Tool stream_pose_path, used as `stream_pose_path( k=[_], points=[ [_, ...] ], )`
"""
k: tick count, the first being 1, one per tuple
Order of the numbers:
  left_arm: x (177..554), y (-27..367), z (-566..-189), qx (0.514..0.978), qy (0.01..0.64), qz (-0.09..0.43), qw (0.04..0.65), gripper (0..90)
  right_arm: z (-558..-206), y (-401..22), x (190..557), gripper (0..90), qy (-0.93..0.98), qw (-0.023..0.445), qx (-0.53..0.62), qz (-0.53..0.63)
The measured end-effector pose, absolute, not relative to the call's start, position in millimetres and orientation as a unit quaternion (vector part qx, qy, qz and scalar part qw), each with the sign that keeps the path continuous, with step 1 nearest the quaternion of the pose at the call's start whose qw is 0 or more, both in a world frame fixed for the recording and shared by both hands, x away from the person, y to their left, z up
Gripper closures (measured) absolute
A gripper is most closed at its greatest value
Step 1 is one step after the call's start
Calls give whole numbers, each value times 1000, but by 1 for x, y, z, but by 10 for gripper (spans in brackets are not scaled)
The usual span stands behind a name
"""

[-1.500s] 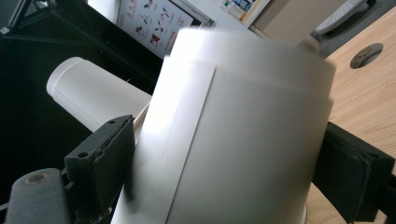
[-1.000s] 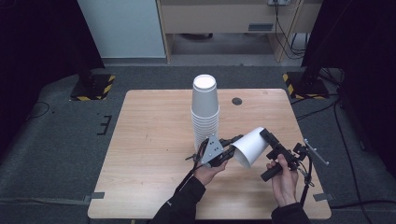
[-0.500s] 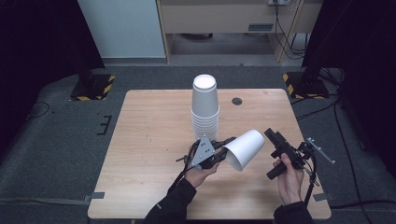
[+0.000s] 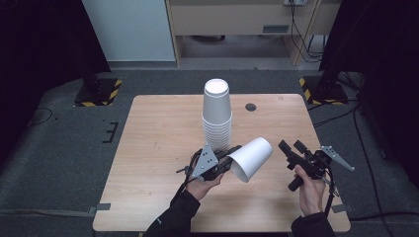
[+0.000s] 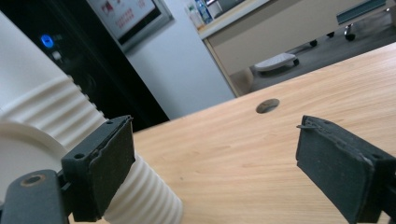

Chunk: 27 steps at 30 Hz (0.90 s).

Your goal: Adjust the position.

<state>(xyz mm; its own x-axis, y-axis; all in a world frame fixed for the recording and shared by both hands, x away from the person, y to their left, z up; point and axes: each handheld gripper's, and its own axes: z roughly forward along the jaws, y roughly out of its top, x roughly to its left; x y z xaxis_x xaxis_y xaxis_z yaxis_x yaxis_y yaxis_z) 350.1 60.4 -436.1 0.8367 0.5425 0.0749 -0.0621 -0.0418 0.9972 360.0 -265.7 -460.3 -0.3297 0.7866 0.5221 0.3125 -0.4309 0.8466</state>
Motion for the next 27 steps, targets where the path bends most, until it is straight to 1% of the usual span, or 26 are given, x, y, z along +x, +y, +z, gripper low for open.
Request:
stream_pose_path(
  k=[3,6,11,21,27],
  points=[
    [347,66,-433,688,175,226,667,866,-461,-265,361,113,526,199,543,624],
    [346,71,-433,686,178,223,670,865,-464,-266,361,112,554,227,535,596],
    [343,81,-435,692,182,221,663,864,-467,-270,360,112,580,249,530,566],
    [337,105,-441,699,197,221,651,865,-478,-276,354,106,629,281,517,507],
    [335,117,-442,700,207,221,647,866,-483,-280,354,103,638,284,519,493]
  ],
)
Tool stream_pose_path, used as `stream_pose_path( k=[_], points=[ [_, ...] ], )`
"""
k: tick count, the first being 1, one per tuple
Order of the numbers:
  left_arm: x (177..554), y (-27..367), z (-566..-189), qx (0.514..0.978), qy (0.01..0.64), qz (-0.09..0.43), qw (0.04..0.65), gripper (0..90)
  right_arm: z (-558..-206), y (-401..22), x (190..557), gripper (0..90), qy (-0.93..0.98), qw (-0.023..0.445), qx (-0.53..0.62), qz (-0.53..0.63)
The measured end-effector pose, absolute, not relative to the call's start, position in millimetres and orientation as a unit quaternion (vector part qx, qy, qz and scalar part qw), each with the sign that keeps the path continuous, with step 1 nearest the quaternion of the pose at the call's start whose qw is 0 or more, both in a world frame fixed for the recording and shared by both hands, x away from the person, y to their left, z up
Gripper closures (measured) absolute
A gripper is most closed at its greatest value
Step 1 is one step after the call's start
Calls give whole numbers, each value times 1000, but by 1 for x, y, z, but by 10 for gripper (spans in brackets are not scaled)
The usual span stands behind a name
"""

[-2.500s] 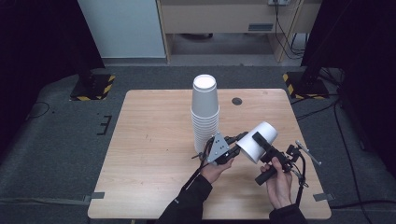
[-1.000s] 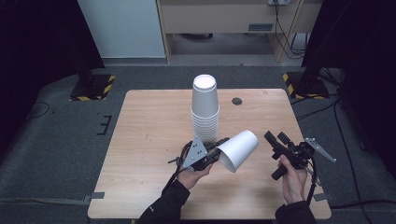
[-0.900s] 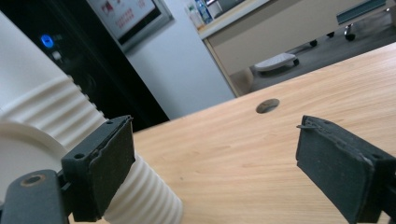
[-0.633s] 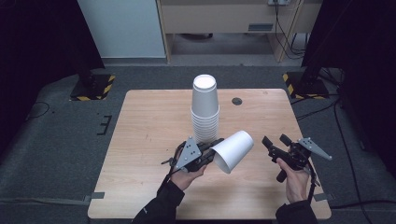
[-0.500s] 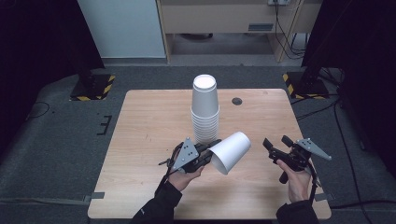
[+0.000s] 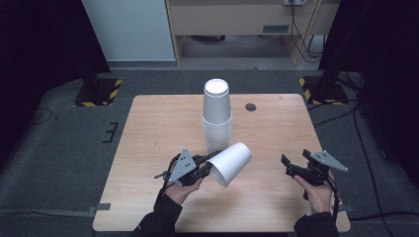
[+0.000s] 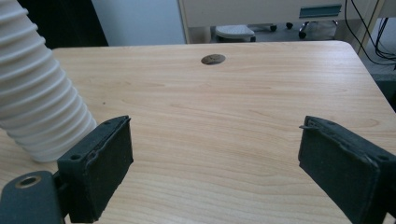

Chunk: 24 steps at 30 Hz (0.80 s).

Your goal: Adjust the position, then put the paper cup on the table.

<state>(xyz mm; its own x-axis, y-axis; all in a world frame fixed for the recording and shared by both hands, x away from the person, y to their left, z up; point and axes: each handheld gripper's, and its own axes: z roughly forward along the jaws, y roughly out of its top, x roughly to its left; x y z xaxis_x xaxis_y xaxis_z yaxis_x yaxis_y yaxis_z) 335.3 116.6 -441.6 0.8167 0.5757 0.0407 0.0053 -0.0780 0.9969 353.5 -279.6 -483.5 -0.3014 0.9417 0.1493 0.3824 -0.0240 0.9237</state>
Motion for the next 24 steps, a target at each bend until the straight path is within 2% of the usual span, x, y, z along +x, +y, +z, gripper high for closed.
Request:
stream_pose_path(
  k=[24],
  points=[
    [312,185,-448,733,245,228,592,867,-492,-282,355,92,666,284,514,460]
  ],
)
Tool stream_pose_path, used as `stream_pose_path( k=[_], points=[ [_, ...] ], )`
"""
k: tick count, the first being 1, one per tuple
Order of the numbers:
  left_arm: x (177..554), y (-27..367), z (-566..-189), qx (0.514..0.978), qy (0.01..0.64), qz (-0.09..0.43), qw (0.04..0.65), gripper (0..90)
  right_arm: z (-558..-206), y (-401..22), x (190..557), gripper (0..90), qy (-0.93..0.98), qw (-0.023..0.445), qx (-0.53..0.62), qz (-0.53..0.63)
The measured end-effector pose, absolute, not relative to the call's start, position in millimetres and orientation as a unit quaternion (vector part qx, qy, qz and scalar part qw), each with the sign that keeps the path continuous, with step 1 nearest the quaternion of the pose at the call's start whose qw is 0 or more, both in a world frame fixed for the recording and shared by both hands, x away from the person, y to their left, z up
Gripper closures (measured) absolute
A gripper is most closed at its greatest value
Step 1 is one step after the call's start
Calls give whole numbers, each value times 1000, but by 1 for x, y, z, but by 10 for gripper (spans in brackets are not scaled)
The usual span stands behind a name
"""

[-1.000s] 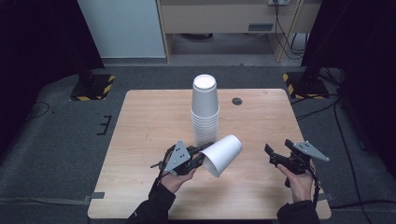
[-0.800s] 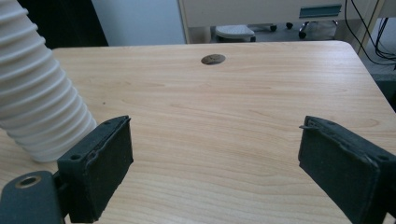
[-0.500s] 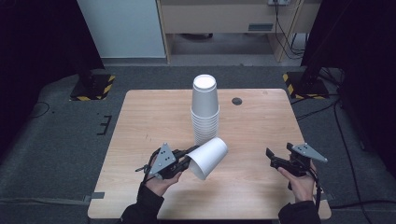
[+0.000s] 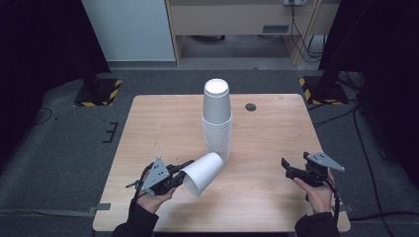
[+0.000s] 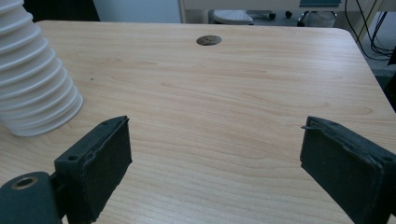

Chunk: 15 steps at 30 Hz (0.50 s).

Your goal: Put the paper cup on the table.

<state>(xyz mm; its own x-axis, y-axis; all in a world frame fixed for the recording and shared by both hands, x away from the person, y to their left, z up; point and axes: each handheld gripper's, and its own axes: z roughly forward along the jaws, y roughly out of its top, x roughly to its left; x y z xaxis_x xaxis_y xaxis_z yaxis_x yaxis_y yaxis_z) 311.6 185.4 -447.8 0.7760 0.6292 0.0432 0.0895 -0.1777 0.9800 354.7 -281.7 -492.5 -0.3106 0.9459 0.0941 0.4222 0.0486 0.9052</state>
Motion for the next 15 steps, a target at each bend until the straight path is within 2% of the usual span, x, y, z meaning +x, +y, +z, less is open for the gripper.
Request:
stream_pose_path(
  k=[15],
  points=[
    [317,225,-449,733,297,255,556,867,-500,-285,356,91,676,282,516,445]
  ],
)
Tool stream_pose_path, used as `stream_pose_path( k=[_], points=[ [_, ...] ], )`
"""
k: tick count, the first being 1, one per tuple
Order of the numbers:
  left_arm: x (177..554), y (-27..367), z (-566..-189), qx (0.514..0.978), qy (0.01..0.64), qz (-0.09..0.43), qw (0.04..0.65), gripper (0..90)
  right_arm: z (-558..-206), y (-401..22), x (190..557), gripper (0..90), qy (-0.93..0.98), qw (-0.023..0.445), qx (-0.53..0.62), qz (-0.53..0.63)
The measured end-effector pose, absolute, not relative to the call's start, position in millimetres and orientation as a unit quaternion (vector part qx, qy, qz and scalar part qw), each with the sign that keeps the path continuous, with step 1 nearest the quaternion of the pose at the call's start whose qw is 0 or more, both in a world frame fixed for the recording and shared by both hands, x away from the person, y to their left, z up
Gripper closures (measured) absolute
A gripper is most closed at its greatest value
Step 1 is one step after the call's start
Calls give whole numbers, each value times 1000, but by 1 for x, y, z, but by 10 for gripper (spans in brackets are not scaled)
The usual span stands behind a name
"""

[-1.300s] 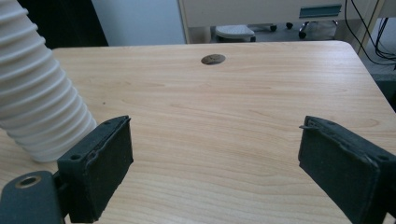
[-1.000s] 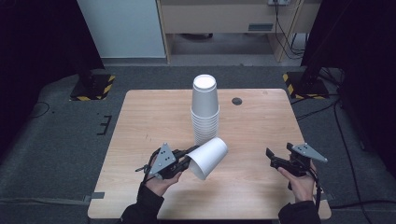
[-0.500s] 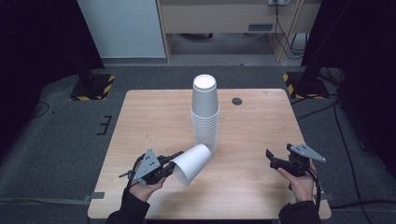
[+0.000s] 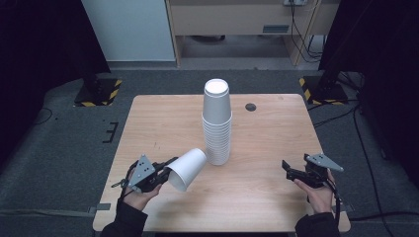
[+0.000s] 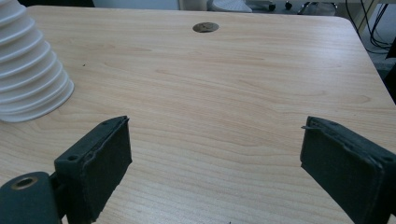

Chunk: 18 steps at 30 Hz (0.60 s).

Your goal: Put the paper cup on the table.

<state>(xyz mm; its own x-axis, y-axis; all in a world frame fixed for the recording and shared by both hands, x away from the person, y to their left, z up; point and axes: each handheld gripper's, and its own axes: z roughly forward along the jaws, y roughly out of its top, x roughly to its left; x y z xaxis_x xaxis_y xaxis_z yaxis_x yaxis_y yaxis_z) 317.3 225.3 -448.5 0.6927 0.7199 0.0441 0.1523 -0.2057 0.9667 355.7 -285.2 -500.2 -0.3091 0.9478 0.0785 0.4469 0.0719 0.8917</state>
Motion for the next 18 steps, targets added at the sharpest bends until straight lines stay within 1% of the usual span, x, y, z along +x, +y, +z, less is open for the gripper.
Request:
stream_pose_path(
  k=[10,18],
  points=[
    [329,261,-449,721,359,285,520,869,-502,-288,356,91,679,284,517,437],
    [334,284,-449,717,403,292,488,869,-503,-286,357,91,683,281,516,433]
  ],
)
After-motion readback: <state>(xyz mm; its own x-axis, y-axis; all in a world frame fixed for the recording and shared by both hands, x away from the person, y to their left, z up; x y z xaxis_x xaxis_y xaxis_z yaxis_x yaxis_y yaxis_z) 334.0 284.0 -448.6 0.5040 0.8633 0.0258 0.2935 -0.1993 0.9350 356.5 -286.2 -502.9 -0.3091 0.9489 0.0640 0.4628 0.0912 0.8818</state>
